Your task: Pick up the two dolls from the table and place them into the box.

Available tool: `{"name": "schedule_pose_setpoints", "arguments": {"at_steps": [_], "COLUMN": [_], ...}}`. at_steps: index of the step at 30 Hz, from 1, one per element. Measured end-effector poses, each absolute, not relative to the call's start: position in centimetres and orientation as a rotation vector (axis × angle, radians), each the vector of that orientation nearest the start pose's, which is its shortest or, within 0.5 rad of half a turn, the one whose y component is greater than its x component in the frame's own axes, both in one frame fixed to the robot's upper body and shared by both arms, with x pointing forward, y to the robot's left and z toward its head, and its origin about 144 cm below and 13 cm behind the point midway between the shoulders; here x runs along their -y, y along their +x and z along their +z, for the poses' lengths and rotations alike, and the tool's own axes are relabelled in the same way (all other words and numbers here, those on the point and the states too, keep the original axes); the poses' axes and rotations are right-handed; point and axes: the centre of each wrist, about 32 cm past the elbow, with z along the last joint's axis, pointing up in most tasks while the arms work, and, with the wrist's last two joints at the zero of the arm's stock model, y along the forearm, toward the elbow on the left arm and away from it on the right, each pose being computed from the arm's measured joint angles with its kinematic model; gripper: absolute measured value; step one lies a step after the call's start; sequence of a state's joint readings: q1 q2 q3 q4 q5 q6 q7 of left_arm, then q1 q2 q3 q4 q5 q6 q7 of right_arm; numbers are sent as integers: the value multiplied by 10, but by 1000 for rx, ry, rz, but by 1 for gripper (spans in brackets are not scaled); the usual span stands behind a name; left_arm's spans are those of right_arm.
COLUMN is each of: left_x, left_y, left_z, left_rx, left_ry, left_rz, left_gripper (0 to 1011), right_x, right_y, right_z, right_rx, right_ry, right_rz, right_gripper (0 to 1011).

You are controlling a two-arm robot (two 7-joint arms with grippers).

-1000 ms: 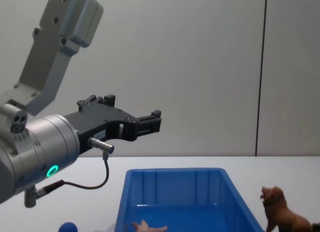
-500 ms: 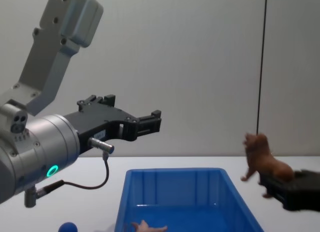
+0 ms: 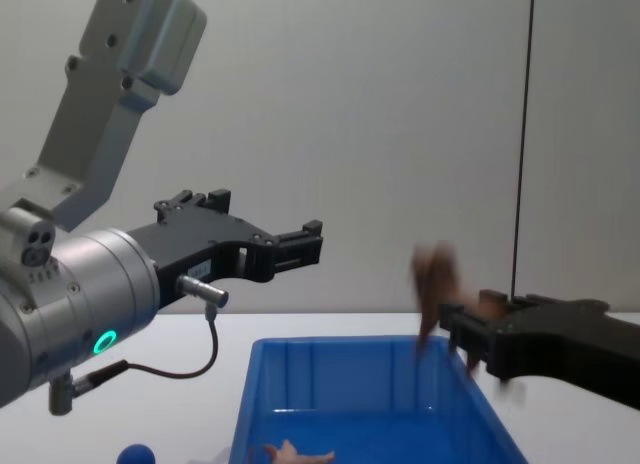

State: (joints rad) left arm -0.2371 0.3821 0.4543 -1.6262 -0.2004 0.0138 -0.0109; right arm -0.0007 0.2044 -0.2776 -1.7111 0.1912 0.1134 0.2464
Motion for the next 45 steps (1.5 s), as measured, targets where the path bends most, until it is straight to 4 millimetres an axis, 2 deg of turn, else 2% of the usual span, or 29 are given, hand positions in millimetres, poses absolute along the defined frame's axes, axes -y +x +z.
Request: {"name": "schedule_pose_setpoints", "arguments": {"at_steps": [1,3,4,16,17,22,30,45], "left_x": [-198,-198,-198,-198,-198,-198,-198,-201], "left_y": [492,492,492,492,492,492,492,489], "left_z": [1204,1204,1204,1204,1204,1204,1204,1204], "left_rx": [267,268,268,268,268,268,268,242], "left_ry": [61,61,61,61,61,61,61,87], "left_rz": [1124,1124,1124,1124,1124,1124,1124,1146], "left_gripper": [1001,1002,1001,1002,1001,1001,1001,1001], "right_x": [189,188,187,188,189,195,209,219], "right_y": [447,448,449,452,452,449,438,429], "right_z": [1173,1172,1172,1171,1170,1169,1167,1166], "right_rx": [-18,-18,-19,-21,-23,-25,-30,-35], "right_ry": [-30,-32,-33,-45,-46,-45,-37,-30], "right_rz": [-1020,-1016,-1015,-1048,-1055,-1099,-1186,-1250], "right_gripper": [404,443,504,848,908,998,1001,1001]}}
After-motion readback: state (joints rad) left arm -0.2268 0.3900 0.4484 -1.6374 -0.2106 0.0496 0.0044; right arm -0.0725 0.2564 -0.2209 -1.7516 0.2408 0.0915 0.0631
